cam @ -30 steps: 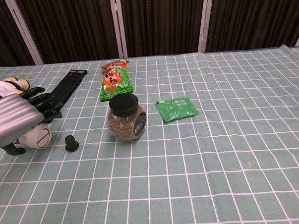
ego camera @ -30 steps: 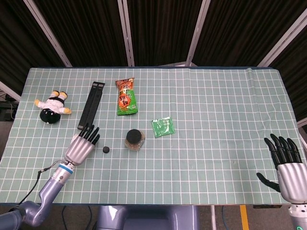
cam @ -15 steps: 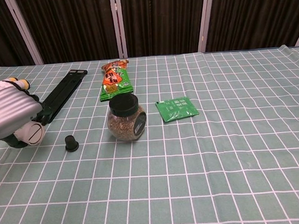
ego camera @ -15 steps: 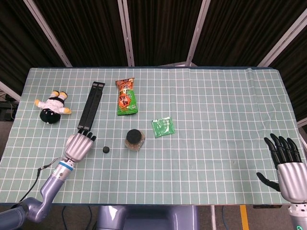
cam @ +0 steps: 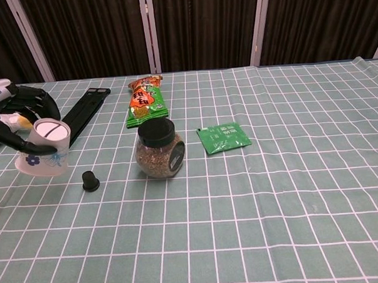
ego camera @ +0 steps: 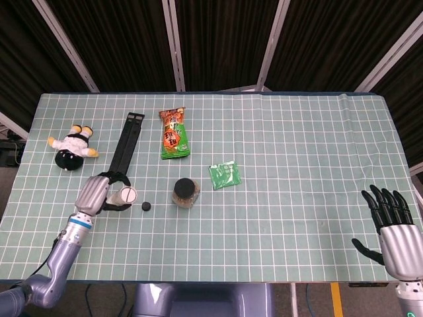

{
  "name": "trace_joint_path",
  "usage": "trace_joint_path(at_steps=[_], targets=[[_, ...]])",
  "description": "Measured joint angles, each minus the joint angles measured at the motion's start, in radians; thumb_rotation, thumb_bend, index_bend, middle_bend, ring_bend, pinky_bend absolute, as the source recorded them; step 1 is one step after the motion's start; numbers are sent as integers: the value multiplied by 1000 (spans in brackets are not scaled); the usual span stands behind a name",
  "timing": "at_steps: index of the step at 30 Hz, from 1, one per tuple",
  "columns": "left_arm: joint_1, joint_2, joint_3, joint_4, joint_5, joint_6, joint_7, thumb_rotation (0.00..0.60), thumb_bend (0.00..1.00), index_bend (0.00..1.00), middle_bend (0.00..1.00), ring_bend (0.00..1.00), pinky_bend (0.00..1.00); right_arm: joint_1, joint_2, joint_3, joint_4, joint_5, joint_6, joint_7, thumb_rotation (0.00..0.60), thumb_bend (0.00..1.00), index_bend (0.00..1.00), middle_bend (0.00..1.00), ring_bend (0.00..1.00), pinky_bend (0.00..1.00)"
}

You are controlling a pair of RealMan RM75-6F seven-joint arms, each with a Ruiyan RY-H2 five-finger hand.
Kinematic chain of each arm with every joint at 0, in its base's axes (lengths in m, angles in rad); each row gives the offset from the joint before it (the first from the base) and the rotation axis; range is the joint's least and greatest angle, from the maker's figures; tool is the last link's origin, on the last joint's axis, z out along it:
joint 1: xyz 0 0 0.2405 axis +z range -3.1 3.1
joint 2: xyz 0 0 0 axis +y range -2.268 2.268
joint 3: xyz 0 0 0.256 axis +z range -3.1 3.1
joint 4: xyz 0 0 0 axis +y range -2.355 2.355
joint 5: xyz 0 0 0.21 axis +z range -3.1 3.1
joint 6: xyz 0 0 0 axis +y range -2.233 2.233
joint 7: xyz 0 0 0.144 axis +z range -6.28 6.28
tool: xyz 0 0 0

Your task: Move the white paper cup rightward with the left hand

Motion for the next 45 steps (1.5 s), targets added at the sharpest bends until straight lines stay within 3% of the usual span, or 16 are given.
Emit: trace_joint_path(at_steps=[4, 9, 22, 32, 34, 36, 39, 41, 45], targets=[[9, 4, -19, -13, -17, -14, -304, 600, 0, 650, 435, 349, 371, 2, -1, 1, 3, 6, -5, 0, 600, 0, 0, 0, 0, 0], [10, -10, -25, 7, -24, -39, -476, 600, 0, 650, 435, 347, 370, 4, -2, 4, 6, 13, -9, 2, 600, 0, 0, 0, 0, 0], [-22, -158, -15, 185, -43, -61, -469, 600, 0, 650, 434, 347, 367, 8, -2, 10, 13, 38, -22, 9, 600, 0, 0, 0, 0, 0], [-53, -207, -7, 259, -45, -101, -487, 600, 0, 619, 396, 297, 309, 18, -3, 18, 17, 60, -39, 12, 600, 0, 0, 0, 0, 0], [-56, -210, 1, 268, -35, -103, -495, 600, 0, 555, 338, 246, 262, 19, -3, 19, 17, 62, -41, 10, 600, 0, 0, 0, 0, 0], [-59, -208, 9, 269, -26, -106, -503, 600, 0, 343, 160, 97, 144, 20, -4, 19, 17, 62, -43, 8, 600, 0, 0, 0, 0, 0], [-61, -202, 26, 275, 1, -104, -511, 600, 0, 54, 3, 0, 13, 19, -4, 17, 16, 61, -42, 11, 600, 0, 0, 0, 0, 0], [-59, -197, 37, 282, 27, -83, -519, 600, 0, 3, 0, 0, 0, 18, -3, 16, 15, 56, -38, 12, 600, 0, 0, 0, 0, 0], [-46, -175, 52, 282, 65, -8, -547, 600, 0, 0, 0, 0, 0, 16, -2, 12, 13, 47, -33, 14, 600, 0, 0, 0, 0, 0]])
